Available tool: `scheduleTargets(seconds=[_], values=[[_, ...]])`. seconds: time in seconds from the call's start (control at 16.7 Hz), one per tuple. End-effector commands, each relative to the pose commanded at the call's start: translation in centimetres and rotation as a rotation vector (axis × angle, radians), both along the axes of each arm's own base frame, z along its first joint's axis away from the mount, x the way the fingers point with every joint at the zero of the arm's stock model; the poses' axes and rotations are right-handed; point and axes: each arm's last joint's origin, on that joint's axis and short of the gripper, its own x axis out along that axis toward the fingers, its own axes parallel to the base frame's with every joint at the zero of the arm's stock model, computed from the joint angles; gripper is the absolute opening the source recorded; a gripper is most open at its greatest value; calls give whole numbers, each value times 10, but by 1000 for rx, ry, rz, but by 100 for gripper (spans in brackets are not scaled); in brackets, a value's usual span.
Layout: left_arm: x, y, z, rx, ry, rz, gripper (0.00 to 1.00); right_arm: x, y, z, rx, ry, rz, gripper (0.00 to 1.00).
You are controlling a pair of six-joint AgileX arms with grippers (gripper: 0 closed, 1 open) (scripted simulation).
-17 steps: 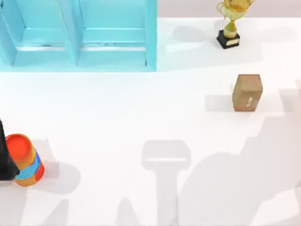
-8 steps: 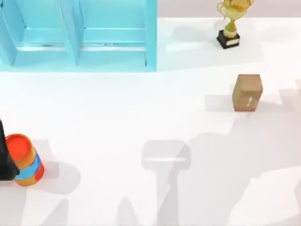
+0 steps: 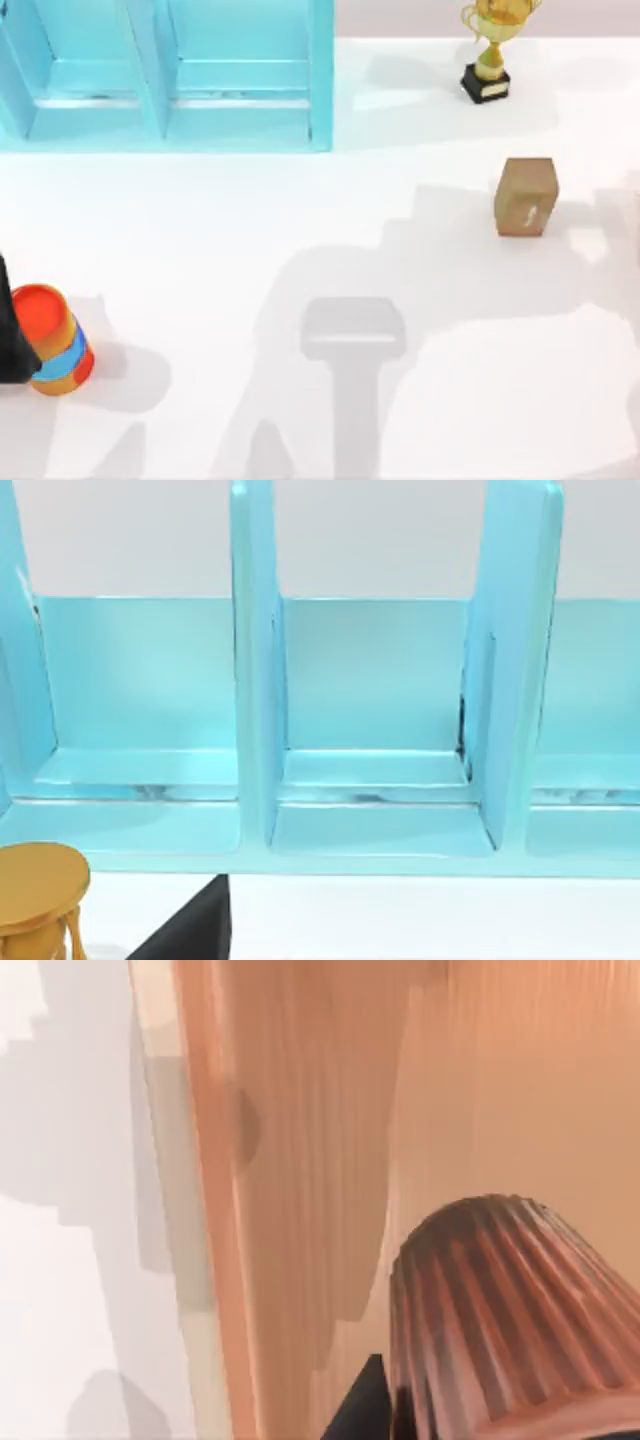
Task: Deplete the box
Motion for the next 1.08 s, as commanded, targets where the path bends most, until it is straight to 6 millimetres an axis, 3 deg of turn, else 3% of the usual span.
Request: scheduleTargets(seconds=[0.18, 0.3, 0.48, 0.6, 0.72, 0.84, 1.08], values=[[0, 0, 0, 0, 0, 0, 100, 11, 86, -18, -10, 18, 6, 0], [0, 0, 0, 0, 0, 0, 100, 6, 152, -32, -20, 21, 9, 0], [0, 0, 0, 0, 0, 0, 100, -21, 244, -51, -30, 10, 6, 0], [0, 0, 0, 0, 0, 0, 100, -48, 293, -61, -29, -3, 3, 0], [0, 0, 0, 0, 0, 0, 100, -74, 327, -67, -19, -18, 1, 0], [0, 0, 0, 0, 0, 0, 100, -92, 347, -70, -6, -31, 1, 0], [0, 0, 0, 0, 0, 0, 100, -99, 354, -70, 2, -37, 1, 0]])
